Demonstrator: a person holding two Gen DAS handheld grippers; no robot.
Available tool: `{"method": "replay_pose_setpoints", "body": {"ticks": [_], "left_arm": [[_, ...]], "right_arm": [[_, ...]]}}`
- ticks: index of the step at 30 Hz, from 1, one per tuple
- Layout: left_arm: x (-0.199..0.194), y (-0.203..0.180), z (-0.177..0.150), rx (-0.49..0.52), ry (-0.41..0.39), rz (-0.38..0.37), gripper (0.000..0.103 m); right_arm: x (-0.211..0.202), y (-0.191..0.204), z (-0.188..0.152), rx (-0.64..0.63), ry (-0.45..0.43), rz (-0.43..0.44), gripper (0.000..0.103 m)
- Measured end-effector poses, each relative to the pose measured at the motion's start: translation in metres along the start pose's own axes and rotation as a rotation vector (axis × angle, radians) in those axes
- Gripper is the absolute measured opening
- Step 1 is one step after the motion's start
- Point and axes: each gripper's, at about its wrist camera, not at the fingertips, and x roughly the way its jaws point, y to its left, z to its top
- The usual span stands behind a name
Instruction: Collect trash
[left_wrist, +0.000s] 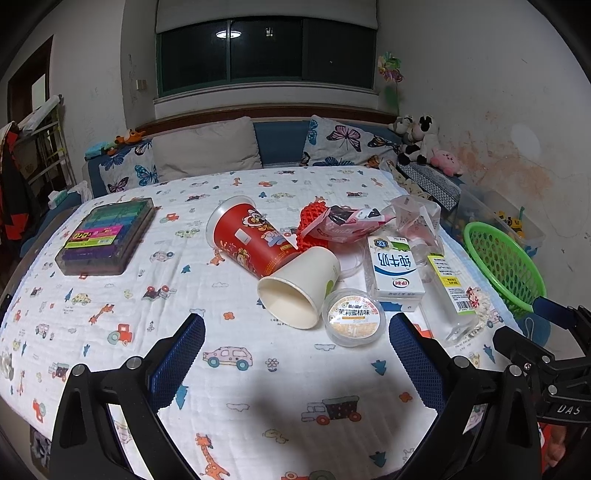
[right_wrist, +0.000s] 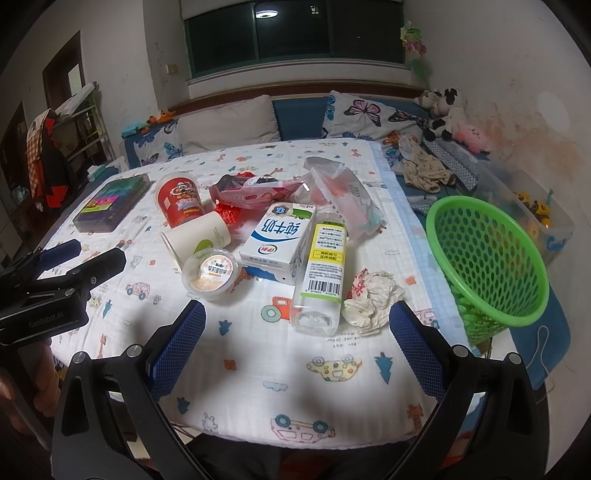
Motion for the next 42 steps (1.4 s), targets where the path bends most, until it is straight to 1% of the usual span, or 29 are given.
{"method": "replay_pose_setpoints", "body": {"ticks": [8, 15, 24, 30, 36, 42], "left_arm": [[0.001, 0.000, 0.000, 0.002, 0.001, 0.000, 0.097], [0.009, 0.001, 0.006, 0.009, 0.007, 0.005, 0.097], [0.019, 0.003, 0.010, 0.008, 0.012, 0.011, 0.097], [0.025, 0.006, 0.010, 0.008, 0.022, 0.008, 0.097], [0.032, 0.006, 0.012, 0.006, 0.033, 0.008, 0.097], [0.041, 0.008, 0.013, 0.001, 0.048, 0.009, 0.097]], "right_arm": [[0.003, 0.000, 0.000, 0.001, 0.003, 0.004, 0.099], [0.006, -0.004, 0.001, 0.003, 0.006, 0.003, 0.099], [0.015, -0.020, 0.005, 0.019, 0.013, 0.007, 0.099], [0.021, -0.032, 0.005, 0.033, 0.031, -0.007, 0.099], [0.029, -0.044, 0.005, 0.041, 0.049, -0.015, 0.096], [0.041, -0.061, 0.001, 0.069, 0.081, -0.023, 0.088]]}}
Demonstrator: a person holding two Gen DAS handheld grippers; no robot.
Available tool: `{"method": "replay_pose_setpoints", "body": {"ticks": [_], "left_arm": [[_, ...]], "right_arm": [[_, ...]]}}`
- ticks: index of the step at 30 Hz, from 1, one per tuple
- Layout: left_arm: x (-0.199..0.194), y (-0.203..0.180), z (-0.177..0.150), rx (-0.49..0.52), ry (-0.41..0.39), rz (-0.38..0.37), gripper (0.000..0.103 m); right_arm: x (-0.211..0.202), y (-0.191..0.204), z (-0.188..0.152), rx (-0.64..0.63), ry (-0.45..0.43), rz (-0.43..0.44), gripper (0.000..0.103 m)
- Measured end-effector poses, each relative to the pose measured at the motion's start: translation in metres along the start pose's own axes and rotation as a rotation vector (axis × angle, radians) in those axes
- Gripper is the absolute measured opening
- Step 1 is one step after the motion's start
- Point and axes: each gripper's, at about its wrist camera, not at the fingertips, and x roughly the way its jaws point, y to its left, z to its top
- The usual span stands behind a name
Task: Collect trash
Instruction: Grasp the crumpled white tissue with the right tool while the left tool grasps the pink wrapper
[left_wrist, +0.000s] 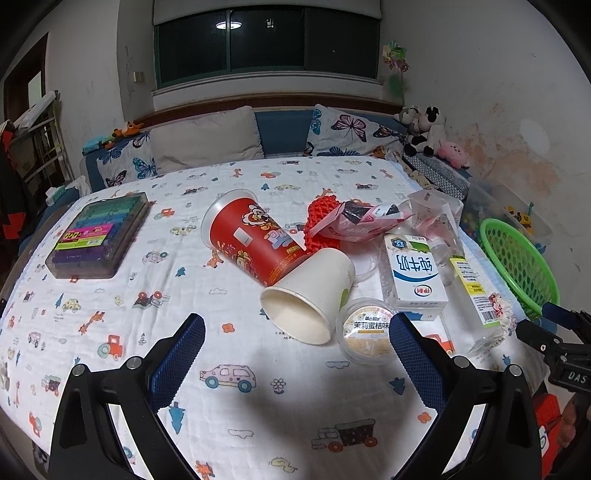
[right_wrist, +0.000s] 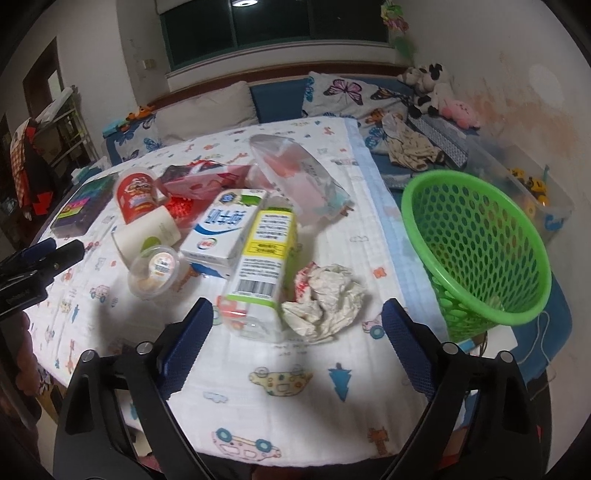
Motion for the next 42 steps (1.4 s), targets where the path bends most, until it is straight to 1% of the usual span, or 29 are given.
{"method": "replay_pose_setpoints", "body": {"ticks": [2, 3, 5, 8, 14, 20, 22, 27, 29, 31, 33, 35, 40, 41, 42], "left_arm": [[0.003, 0.001, 0.000, -0.001, 0.004, -0.002, 0.097], [0.004, 0.001, 0.000, 0.000, 0.005, -0.002, 0.097], [0.005, 0.001, 0.001, 0.003, 0.006, -0.004, 0.097], [0.009, 0.002, 0.003, 0.003, 0.010, -0.015, 0.097], [0.016, 0.005, 0.011, 0.006, 0.007, -0.036, 0.097], [0.026, 0.002, 0.024, 0.055, -0.010, -0.053, 0.097], [0.031, -0.001, 0.029, 0.081, -0.011, -0.060, 0.097], [0.047, -0.010, 0.044, 0.149, -0.010, -0.099, 0.096], [0.054, -0.014, 0.049, 0.177, -0.012, -0.100, 0.096], [0.064, -0.018, 0.057, 0.203, -0.004, -0.124, 0.096], [0.074, -0.020, 0.063, 0.214, 0.009, -0.141, 0.096], [0.084, -0.023, 0.068, 0.232, 0.020, -0.169, 0.096], [0.105, -0.035, 0.076, 0.300, 0.032, -0.186, 0.095], [0.108, -0.036, 0.077, 0.309, 0.033, -0.188, 0.094], [0.112, -0.039, 0.078, 0.322, 0.035, -0.193, 0.086]], "right_arm": [[0.004, -0.006, 0.000, 0.013, 0.010, -0.005, 0.083], [0.006, -0.010, 0.000, 0.023, 0.018, -0.004, 0.083], [0.011, -0.016, 0.000, 0.045, 0.029, 0.003, 0.077], [0.019, -0.025, 0.003, 0.079, 0.044, 0.019, 0.072], [0.034, -0.031, 0.004, 0.100, 0.076, 0.027, 0.063], [0.046, -0.037, 0.003, 0.132, 0.106, 0.088, 0.061], [0.048, -0.036, 0.004, 0.141, 0.114, 0.111, 0.059], [0.054, -0.032, 0.004, 0.144, 0.145, 0.160, 0.058], [0.057, -0.031, 0.004, 0.141, 0.146, 0.156, 0.058], [0.059, -0.031, 0.003, 0.144, 0.151, 0.170, 0.058], [0.059, -0.029, 0.004, 0.139, 0.150, 0.180, 0.054], [0.059, -0.027, 0.004, 0.129, 0.142, 0.173, 0.053], [0.060, -0.029, 0.007, 0.139, 0.131, 0.175, 0.049], [0.060, -0.029, 0.007, 0.140, 0.132, 0.175, 0.048], [0.060, -0.029, 0.008, 0.140, 0.132, 0.175, 0.048]]}}
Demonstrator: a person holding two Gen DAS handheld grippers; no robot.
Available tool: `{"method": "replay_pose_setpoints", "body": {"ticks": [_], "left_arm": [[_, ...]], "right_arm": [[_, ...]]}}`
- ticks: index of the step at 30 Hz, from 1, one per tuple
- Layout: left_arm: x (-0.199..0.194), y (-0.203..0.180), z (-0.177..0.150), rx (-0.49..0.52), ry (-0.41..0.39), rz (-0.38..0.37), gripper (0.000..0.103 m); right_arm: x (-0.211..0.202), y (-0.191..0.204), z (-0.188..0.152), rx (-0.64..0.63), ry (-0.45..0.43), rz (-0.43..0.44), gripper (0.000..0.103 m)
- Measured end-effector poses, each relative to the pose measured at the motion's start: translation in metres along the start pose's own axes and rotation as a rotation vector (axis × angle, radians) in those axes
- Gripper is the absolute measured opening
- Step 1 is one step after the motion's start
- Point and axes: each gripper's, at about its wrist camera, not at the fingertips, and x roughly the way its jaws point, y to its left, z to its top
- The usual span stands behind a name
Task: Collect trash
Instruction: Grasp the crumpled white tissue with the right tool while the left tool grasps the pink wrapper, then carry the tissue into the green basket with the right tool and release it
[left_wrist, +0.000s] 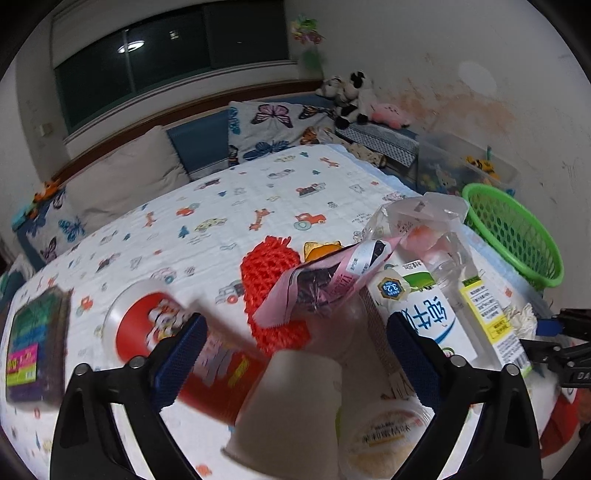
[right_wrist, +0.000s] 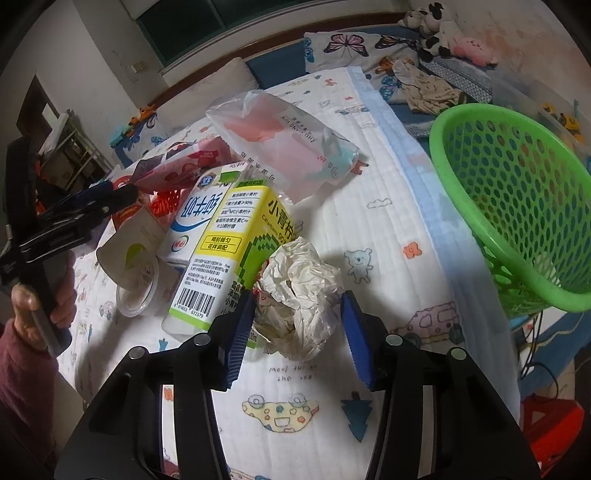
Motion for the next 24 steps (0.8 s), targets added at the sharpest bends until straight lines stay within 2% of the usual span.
{"method": "replay_pose_setpoints", "body": {"ticks": [4, 7, 14, 20, 24], "left_arm": [[0.015, -0.001, 0.005, 0.037, 0.025, -0.013, 0.079], [0.022, 0.001, 0.005, 0.046, 0.036, -0.026, 0.070], [0.030, 0.007, 0.003, 0.033, 0.042, -0.063, 0.034], [0.023, 0.015, -0.001, -0.019, 0.023, -0.091, 0.011], [0.015, 0.018, -0.003, -0.037, 0.006, -0.107, 0.007]], "right_arm": [[-0.001, 0.000, 0.001, -0.008, -0.005, -0.014, 0.047], [-0.003, 0.000, 0.000, -0.010, -0.010, -0.017, 0.046], [-0.008, 0.001, 0.002, -0.012, -0.023, -0.021, 0.046], [-0.014, 0.004, 0.001, -0.015, -0.038, -0.026, 0.046], [-0.020, 0.006, 0.000, -0.015, -0.053, -0.034, 0.046]]}}
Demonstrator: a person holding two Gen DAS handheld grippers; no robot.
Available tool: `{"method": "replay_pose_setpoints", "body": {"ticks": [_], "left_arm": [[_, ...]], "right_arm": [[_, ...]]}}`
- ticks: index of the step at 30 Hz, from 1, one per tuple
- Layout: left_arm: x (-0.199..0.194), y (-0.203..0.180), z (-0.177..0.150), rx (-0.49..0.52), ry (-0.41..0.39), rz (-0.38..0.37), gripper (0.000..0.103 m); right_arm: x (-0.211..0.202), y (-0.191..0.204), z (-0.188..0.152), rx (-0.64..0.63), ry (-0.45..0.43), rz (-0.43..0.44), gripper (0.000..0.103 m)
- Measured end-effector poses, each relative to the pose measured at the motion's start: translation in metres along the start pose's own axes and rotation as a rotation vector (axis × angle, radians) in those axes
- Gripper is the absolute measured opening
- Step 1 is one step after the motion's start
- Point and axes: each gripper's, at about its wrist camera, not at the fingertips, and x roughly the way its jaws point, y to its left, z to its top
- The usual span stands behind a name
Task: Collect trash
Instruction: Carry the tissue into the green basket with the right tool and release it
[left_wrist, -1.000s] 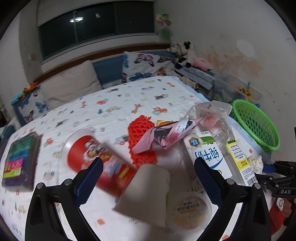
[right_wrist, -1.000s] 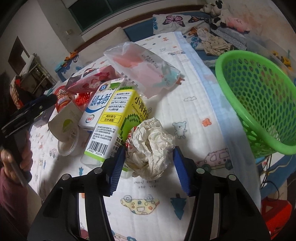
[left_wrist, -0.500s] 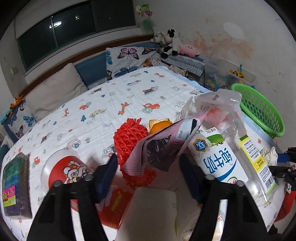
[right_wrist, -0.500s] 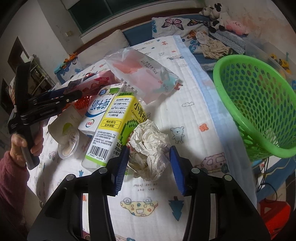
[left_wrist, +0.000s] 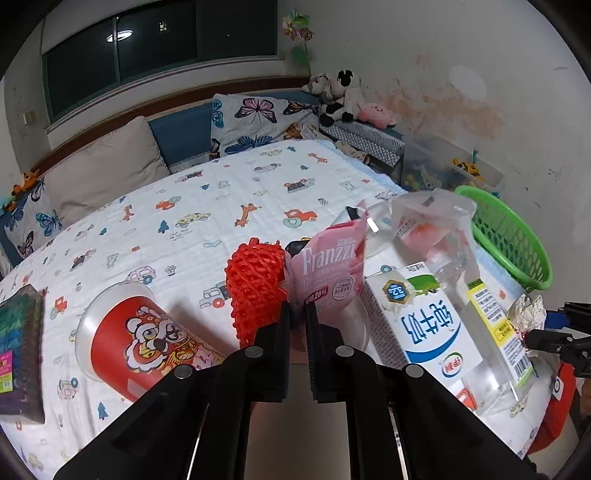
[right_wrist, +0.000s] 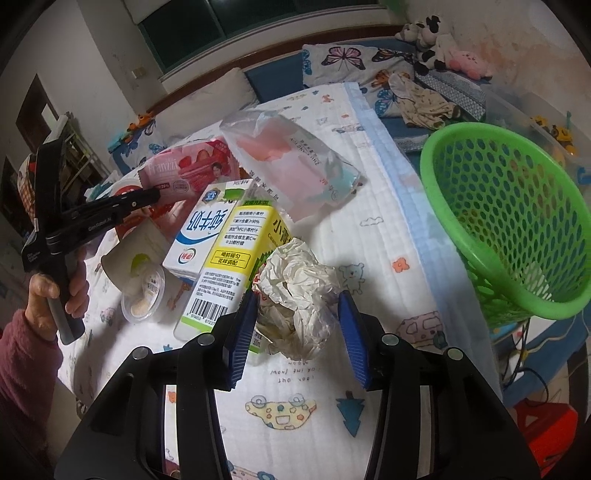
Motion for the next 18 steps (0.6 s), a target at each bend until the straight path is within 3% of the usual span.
{"method": "replay_pose_setpoints", "body": {"ticks": [18], "left_arm": [[-0.063, -0.021, 0.009, -0.022, -0.112, -0.061, 0.003]], "right_arm": [[-0.035, -0.014, 0.012, 0.015, -0.097, -0.031, 0.046]]}}
